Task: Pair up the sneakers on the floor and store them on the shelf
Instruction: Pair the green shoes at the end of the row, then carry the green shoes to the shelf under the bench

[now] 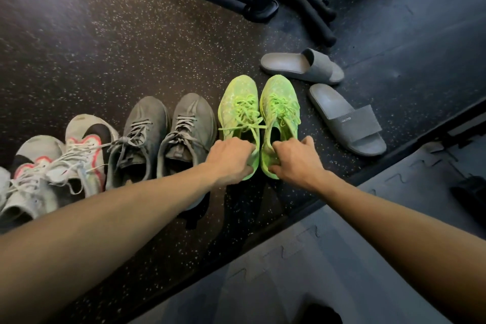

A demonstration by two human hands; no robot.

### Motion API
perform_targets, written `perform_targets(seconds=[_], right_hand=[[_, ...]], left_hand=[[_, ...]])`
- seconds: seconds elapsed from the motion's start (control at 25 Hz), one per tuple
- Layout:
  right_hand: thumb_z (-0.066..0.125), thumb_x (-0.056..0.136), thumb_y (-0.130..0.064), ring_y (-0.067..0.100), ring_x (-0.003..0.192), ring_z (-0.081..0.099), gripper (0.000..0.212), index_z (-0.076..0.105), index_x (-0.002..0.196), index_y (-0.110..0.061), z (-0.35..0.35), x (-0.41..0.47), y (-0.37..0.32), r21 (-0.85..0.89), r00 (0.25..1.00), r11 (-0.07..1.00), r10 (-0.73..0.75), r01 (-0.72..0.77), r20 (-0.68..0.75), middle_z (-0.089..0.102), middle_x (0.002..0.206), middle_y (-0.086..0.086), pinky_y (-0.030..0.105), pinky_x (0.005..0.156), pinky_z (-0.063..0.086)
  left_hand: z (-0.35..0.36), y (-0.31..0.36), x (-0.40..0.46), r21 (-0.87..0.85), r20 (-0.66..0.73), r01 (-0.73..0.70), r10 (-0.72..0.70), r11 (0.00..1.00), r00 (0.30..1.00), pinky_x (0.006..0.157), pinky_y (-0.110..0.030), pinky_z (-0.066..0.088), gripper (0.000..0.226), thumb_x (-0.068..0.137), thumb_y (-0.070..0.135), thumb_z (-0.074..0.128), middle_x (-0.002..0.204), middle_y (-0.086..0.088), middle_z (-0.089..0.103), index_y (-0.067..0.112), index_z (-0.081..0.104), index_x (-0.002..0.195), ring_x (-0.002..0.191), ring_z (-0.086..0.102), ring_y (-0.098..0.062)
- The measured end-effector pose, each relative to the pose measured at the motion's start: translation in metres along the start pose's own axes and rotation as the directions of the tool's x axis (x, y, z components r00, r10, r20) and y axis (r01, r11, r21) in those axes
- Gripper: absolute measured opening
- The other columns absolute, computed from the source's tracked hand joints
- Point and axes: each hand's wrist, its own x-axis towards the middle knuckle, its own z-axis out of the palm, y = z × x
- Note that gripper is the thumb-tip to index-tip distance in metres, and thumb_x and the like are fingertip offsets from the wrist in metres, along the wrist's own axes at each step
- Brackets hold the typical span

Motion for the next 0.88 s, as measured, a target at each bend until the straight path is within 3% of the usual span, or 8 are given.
perform_targets(seconds=[0.12, 0.28, 0.44, 0.56, 0.68, 0.8, 0.88], right_hand=[[0.063, 0.082, -0.028, 0.036, 0.089, 0.062, 0.022, 0.044, 0.082, -0.017, -0.026, -0.005, -0.007, 0.155, 0.996, 0.986, 0.058, -0.067, 0.067, 0.064, 0.094, 0.012, 0.038, 0.073, 0.046], [0.067, 0.079, -0.027, 0.038, 0.092, 0.062, 0.025, 0.045, 0.081, -0.016, -0.093, -0.043, -0.026, 0.225, 0.96, 0.96, 0.108, -0.168, 0.258, 0.064, 0.098, 0.016, 0.035, 0.069, 0.044], [0.066, 0.076, -0.021, 0.037, 0.092, 0.062, 0.02, 0.048, 0.079, -0.016, -0.188, -0.097, -0.053, 0.253, 0.91, 0.939, 0.12, -0.234, 0.397, 0.06, 0.091, 0.011, 0.033, 0.068, 0.044], [0.063, 0.077, -0.016, 0.037, 0.091, 0.062, 0.017, 0.046, 0.076, -0.016, -0.284, -0.142, -0.08, 0.276, 0.874, 0.927, 0.096, -0.253, 0.477, 0.053, 0.085, 0.007, 0.032, 0.067, 0.044], [0.059, 0.08, -0.014, 0.037, 0.096, 0.062, 0.009, 0.05, 0.079, -0.015, -0.385, -0.193, -0.105, 0.272, 0.845, 0.925, 0.087, -0.265, 0.528, 0.057, 0.091, 0.01, 0.033, 0.068, 0.044], [0.057, 0.082, -0.014, 0.038, 0.103, 0.061, 0.017, 0.059, 0.099, -0.011, -0.465, -0.239, -0.124, 0.268, 0.822, 0.91, 0.122, -0.316, 0.556, 0.062, 0.109, 0.015, 0.036, 0.076, 0.048], [0.058, 0.083, -0.015, 0.038, 0.104, 0.061, 0.019, 0.059, 0.101, -0.01, -0.513, -0.267, -0.135, 0.288, 0.818, 0.891, 0.144, -0.352, 0.556, 0.062, 0.111, 0.015, 0.037, 0.077, 0.048]], left_hand=[[-0.022, 0.003, -0.018, -0.146, 0.041, 0.059, -0.053, 0.987, 0.998, 0.066, -0.034, 0.042, 0.025, 0.081, 0.027, 0.068, 0.083, -0.007, 0.059, 0.016, 0.046, 0.077, 0.089, 0.061, -0.035], [-0.087, 0.021, -0.061, -0.217, 0.19, 0.142, -0.101, 0.966, 0.977, 0.067, -0.034, 0.043, 0.026, 0.079, 0.025, 0.069, 0.079, -0.004, 0.052, 0.02, 0.044, 0.071, 0.083, 0.057, -0.033], [-0.174, 0.052, -0.123, -0.232, 0.335, 0.204, -0.119, 0.951, 0.935, 0.06, -0.031, 0.039, 0.03, 0.078, 0.021, 0.07, 0.074, -0.004, 0.052, 0.018, 0.042, 0.067, 0.081, 0.061, -0.033], [-0.258, 0.081, -0.179, -0.242, 0.398, 0.25, -0.14, 0.937, 0.907, 0.064, -0.033, 0.042, 0.029, 0.078, 0.021, 0.069, 0.08, -0.007, 0.054, 0.019, 0.042, 0.067, 0.09, 0.063, -0.035], [-0.352, 0.119, -0.235, -0.215, 0.448, 0.257, -0.139, 0.942, 0.883, 0.072, -0.038, 0.047, 0.01, 0.081, 0.02, 0.065, 0.098, -0.012, 0.061, 0.016, 0.056, 0.083, 0.1, 0.062, -0.037], [-0.428, 0.153, -0.277, -0.136, 0.468, 0.19, -0.107, 0.972, 0.877, 0.077, -0.041, 0.049, 0.02, 0.084, 0.018, 0.059, 0.114, -0.013, 0.058, 0.013, 0.061, 0.104, 0.109, 0.059, -0.037], [-0.475, 0.169, -0.302, -0.099, 0.467, 0.144, -0.082, 0.985, 0.88, 0.08, -0.043, 0.05, 0.025, 0.085, 0.018, 0.058, 0.117, -0.011, 0.055, 0.013, 0.061, 0.11, 0.111, 0.058, -0.036]])
